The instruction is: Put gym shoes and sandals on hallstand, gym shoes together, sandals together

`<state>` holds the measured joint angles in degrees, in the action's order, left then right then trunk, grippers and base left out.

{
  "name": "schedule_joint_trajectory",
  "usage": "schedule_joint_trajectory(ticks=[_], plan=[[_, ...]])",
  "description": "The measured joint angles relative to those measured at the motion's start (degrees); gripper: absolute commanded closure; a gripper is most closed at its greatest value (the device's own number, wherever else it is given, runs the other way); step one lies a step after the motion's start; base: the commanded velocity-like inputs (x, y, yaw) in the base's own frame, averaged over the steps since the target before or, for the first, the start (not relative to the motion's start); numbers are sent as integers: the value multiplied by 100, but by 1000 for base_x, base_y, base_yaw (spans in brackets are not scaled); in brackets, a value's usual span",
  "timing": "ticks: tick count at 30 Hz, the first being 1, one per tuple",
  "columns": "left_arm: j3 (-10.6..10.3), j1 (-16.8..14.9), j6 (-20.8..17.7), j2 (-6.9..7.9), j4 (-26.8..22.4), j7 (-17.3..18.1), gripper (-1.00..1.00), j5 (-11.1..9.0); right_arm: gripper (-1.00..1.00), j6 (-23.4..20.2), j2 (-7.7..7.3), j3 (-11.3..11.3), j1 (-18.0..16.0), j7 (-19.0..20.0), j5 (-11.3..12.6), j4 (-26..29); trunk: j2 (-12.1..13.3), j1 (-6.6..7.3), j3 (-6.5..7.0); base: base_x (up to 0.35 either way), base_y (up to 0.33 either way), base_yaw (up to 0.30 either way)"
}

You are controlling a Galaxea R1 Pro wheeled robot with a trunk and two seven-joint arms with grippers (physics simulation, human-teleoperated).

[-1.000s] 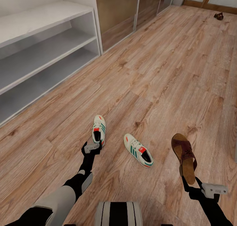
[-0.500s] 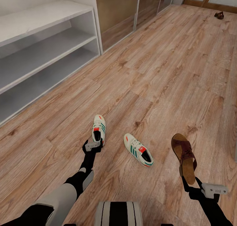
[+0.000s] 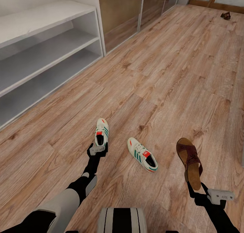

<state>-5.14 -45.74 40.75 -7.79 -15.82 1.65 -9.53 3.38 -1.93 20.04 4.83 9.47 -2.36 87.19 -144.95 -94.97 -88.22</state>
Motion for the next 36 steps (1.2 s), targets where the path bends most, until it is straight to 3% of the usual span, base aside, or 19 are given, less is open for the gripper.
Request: schedule_joint_trajectory(ticks=[24,36], plan=[[24,-5,2,50,6,91,-100,-11,100,5,0,0,0,-6,4,-1,0,0,0,58,0,0],[74,-5,3,152,23,-183,-100,-36,100,7,0,0,0,-7,4,-5,0,0,0,20,0,0]])
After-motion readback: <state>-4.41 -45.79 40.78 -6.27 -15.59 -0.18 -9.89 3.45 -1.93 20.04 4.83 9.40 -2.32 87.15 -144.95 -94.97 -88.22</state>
